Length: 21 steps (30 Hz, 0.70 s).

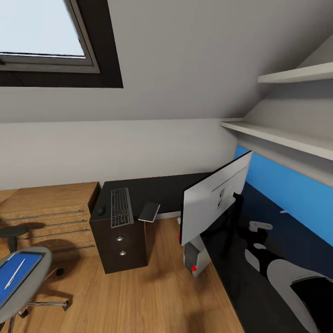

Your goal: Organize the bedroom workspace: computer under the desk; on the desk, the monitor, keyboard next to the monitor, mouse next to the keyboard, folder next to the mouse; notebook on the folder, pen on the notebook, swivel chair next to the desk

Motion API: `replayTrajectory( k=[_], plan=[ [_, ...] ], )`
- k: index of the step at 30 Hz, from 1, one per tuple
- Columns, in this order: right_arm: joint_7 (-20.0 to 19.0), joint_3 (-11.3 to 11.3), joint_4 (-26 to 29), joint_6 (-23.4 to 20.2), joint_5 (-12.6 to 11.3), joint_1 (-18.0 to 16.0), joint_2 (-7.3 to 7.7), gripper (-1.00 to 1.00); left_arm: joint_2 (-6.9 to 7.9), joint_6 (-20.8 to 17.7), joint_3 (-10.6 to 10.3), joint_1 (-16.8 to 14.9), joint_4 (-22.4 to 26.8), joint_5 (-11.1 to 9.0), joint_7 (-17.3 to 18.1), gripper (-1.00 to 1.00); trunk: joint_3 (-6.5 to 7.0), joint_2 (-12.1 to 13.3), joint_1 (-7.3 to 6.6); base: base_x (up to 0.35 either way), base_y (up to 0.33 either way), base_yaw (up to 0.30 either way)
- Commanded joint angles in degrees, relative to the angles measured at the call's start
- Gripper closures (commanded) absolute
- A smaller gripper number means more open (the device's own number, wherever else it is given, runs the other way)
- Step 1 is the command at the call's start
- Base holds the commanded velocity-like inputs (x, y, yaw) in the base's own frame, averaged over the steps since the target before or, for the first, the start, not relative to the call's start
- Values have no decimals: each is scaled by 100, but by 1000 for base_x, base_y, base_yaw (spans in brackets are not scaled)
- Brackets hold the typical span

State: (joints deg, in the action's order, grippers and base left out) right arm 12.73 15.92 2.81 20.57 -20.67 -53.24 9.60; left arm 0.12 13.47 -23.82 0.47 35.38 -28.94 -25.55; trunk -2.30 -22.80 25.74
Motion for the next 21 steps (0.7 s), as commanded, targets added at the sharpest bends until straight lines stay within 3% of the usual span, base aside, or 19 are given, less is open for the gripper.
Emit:
replayTrajectory(
  k=[1, 8, 21],
  plan=[
    [32, 60, 0, 16, -41, -3, -13, -100, 5, 83, -41, -3, 11, -59, -28, -100, -12, -12, 4, 231, 0, 0],
    [36, 74, -7, 5, -21, -2, -9, -100, 1, 98, -33, -3, 148, -64, -51, -100, -12, -12, 4, 93, 0, 0],
    [28, 78, -7, -17, -16, -6, -9, -100, -3, 58, -24, -3, 347, -85, -81, -100, -245, -533, 290, 3, 0, 0]
  ],
)
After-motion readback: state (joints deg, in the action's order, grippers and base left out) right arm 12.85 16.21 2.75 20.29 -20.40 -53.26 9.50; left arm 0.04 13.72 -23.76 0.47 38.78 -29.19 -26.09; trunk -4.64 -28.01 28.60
